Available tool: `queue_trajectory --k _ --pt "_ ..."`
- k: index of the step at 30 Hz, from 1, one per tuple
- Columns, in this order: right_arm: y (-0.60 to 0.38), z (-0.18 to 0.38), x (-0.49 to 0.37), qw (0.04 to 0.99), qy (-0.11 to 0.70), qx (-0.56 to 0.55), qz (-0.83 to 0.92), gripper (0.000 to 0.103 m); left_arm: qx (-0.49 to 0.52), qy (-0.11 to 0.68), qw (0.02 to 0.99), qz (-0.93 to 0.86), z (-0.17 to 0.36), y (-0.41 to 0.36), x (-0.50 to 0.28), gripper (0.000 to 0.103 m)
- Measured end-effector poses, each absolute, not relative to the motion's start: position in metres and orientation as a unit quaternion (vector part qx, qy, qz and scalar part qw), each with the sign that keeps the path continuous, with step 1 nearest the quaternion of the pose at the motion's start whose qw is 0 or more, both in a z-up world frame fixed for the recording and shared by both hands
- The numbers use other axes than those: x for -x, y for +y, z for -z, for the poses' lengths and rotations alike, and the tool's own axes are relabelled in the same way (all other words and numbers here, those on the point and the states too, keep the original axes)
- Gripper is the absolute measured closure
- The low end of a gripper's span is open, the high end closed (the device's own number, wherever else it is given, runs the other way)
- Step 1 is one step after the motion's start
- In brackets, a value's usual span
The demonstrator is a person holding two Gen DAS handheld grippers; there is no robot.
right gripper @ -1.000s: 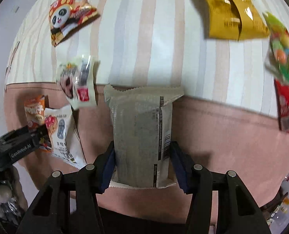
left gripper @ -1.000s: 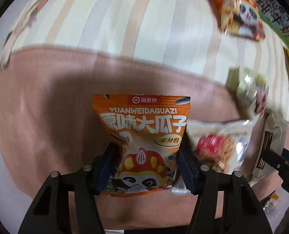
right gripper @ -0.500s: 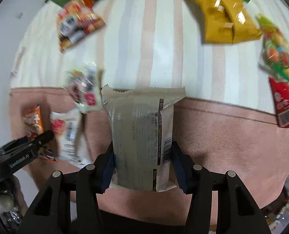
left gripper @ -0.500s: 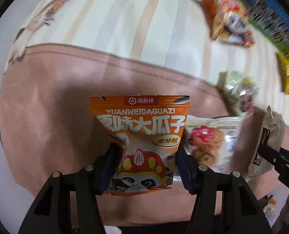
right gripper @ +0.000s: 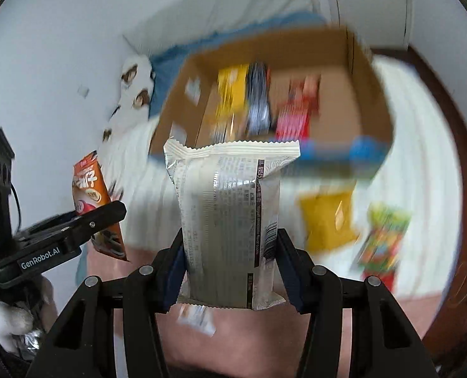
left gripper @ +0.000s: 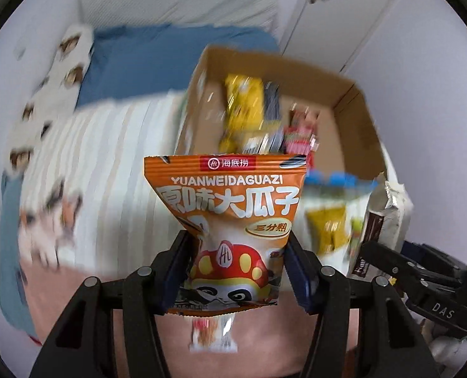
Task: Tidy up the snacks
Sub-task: 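Carry both packets into the box and open both tools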
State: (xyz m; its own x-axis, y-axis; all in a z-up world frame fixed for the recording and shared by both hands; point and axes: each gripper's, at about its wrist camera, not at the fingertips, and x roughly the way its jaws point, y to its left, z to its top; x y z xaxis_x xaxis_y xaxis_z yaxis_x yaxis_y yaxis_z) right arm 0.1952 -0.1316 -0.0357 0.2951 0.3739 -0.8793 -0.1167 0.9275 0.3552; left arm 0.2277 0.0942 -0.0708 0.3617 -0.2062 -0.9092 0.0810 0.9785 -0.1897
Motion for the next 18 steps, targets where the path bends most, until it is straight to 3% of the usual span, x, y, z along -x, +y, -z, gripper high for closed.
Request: queue_trajectory --k 4,11,18 --pt "-0.149 0.014 -0.261 0.817 0.556 -0.094 -0.123 0.047 0.022 0.574 0.814 0.084 0.065 0.081 -0.285 0.048" --pt "-0.17 0.048 -0.353 0.806 0.583 -0.078 -0.07 0.047 -0.029 0.638 0.768 0.045 0.116 0.073 -0.366 0.047" --pt "-0.168 0.103 -0.392 0.78 0.622 -0.049 -0.048 0.047 -0.048 0.669 0.741 0.034 0.149 0.07 -0.395 0.047"
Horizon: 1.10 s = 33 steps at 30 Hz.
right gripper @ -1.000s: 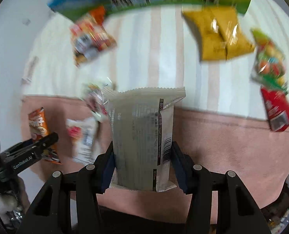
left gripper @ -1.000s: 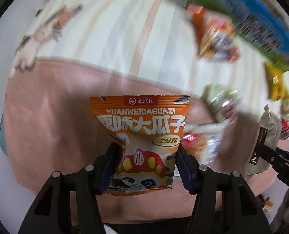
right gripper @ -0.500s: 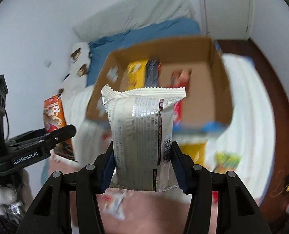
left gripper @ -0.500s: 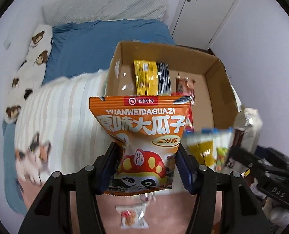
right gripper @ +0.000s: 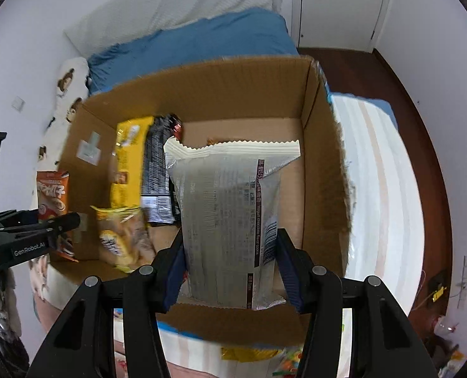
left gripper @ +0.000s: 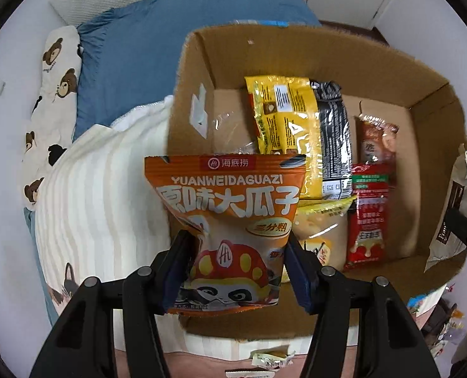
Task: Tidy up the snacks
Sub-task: 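Carry both packets into the box and open both tools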
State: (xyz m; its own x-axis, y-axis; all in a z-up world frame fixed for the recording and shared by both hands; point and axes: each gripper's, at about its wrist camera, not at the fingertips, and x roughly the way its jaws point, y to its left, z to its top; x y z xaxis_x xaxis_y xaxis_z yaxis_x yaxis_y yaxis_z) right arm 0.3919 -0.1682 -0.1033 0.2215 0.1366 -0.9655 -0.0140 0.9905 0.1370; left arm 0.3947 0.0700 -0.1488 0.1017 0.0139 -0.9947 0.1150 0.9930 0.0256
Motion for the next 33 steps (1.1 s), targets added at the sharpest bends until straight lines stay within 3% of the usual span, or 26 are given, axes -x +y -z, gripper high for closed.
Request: queue_trajectory --k 9,11,13,16,18,33 --pt "-0.16 0.151 -0.398 0.744 0.666 -0.038 -0.048 0.044 -0.071 0.696 0.713 0.037 0.176 0.059 -0.4 0.045" --pt "-0.16 0.165 -0.401 0.726 0.684 -0.044 -0.049 0.041 -0.046 0.703 0.708 0.044 0.182 0.064 -0.403 0.036" --pt "-0.157 0.169 -0.401 0.72 0.69 -0.043 -0.053 0.032 -0.029 0.705 0.706 0.056 0.182 0.066 -0.405 0.024" --pt "-0.148 0.169 -0.399 0.716 0.694 -0.044 -0.064 0.015 -0.018 0.702 0.709 0.061 0.18 0.066 -0.403 0.016" --pt "-0.142 0.168 -0.398 0.717 0.693 -0.039 -0.064 0.009 -0.015 0.7 0.711 0.061 0.179 0.066 -0.402 0.013" --pt "-0.153 0.126 -0.366 0.762 0.646 -0.04 -0.034 0.005 0.022 0.625 0.78 0.04 0.131 0.066 -0.364 0.012"
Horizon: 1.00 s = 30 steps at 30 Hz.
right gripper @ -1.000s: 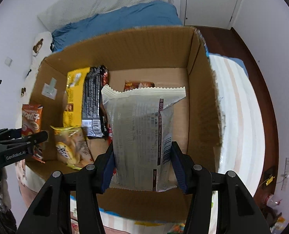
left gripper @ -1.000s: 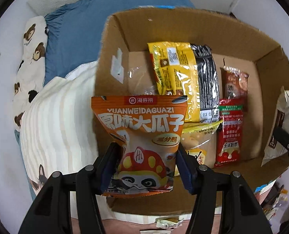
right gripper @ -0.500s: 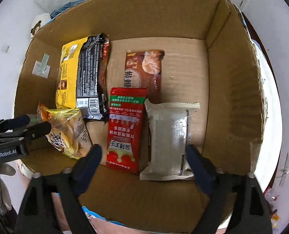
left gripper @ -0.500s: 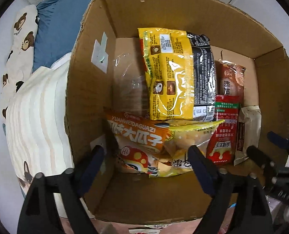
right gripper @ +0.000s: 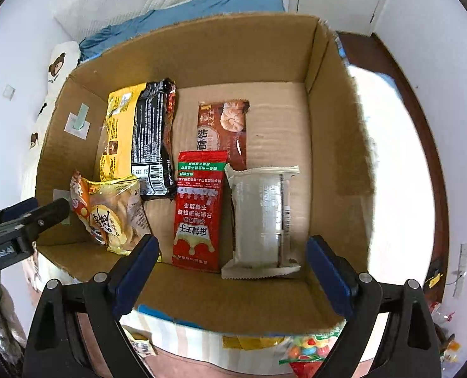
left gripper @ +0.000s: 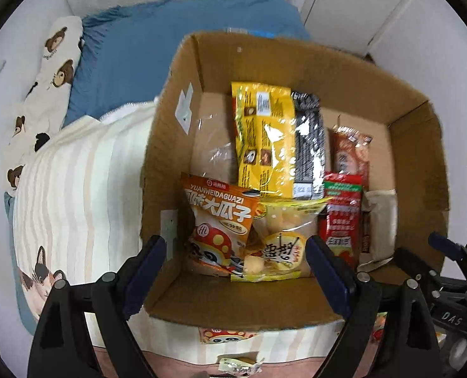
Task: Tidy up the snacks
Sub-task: 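Carry both packets into the box and open both tools, then grasp the white cranberry biscuit packet with the left tool while the right tool grasps the yellow chip bag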
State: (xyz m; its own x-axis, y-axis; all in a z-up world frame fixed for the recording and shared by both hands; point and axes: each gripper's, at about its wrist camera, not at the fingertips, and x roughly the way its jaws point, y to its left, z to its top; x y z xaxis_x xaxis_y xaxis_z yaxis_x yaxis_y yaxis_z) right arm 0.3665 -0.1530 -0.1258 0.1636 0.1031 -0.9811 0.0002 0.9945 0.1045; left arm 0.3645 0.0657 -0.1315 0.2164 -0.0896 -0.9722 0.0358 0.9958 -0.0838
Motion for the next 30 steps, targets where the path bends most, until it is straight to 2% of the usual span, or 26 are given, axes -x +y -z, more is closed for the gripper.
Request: queue_trajectory --k 16,30 --pt "-0.158 0.047 -0.289 0.836 0.547 -0.034 -0.024 0.004 0.006 0.504 0.863 0.026 0.063 0.07 -0.287 0.012" --pt "-0.157 -0.025 -0.219 0.882 0.47 -0.022 -0.037 0.004 -0.005 0.438 0.899 0.03 0.015 0.066 -0.219 0.012"
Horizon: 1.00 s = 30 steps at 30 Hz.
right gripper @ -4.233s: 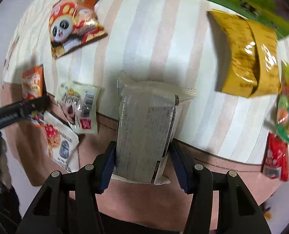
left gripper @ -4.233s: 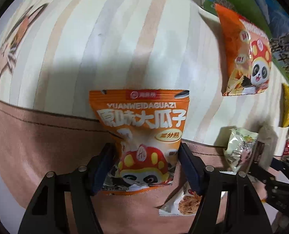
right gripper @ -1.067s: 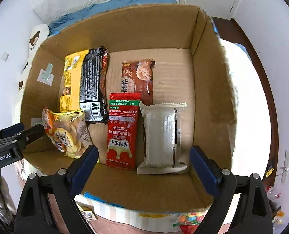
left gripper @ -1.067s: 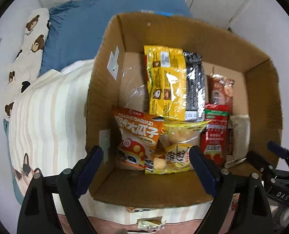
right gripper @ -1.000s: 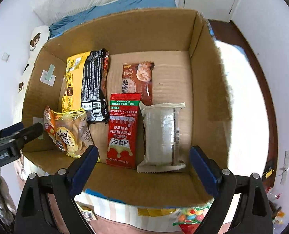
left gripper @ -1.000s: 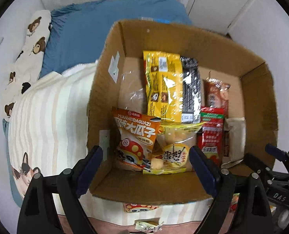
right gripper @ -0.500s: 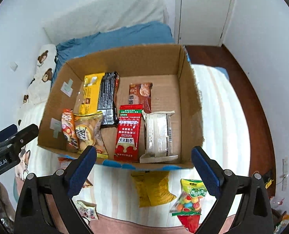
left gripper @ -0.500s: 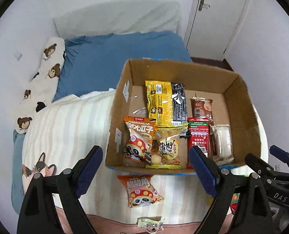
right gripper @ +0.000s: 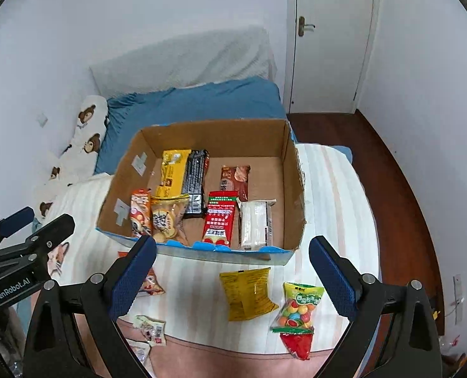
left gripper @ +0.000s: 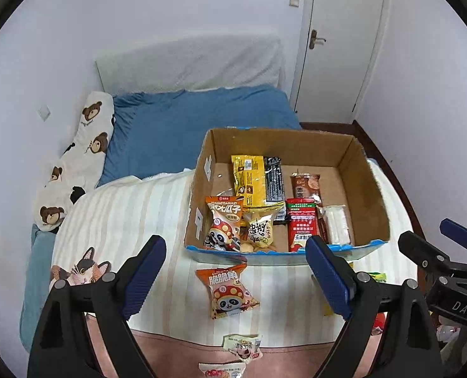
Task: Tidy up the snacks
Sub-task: 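Grasp the white cranberry biscuit packet with the left tool while the right tool grasps the yellow chip bag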
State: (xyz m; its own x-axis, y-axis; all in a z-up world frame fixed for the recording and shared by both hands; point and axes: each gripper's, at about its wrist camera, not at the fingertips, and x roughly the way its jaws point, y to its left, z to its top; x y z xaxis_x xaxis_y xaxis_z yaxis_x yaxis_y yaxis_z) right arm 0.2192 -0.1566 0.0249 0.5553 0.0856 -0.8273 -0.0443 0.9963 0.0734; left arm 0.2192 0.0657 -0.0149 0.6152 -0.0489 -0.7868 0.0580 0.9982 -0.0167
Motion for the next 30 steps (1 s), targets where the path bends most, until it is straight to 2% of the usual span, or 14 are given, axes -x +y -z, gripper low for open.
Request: queue_trajectory --k 6,12,18,25,30 --pt "-0.162 -0.035 -0.2 0.885 0.462 -0.036 -0.044 0.004 0.001 0.431 0.902 0.032 0.007 0.066 -0.205 0.012" --pt "-0.177 -0.009 -0.189 0.865 0.493 -0.077 -0.052 0.004 0.044 0.464 0.885 0.009 0.029 0.084 -0.196 0.012" --pt "-0.184 0.056 -0.176 0.817 0.564 -0.099 -0.067 0.004 0.128 0.558 0.819 -0.026 0.11 0.12 -0.163 0.012" --pt "-0.177 0.125 -0.169 0.775 0.622 -0.083 -0.072 0.004 0.087 0.678 0.729 -0.026 0.222 0.112 -0.122 0.012" --pt "-0.176 0.151 -0.197 0.774 0.629 -0.054 -0.055 0.004 0.073 0.717 0.692 -0.02 0.277 0.097 -0.122 0.012"
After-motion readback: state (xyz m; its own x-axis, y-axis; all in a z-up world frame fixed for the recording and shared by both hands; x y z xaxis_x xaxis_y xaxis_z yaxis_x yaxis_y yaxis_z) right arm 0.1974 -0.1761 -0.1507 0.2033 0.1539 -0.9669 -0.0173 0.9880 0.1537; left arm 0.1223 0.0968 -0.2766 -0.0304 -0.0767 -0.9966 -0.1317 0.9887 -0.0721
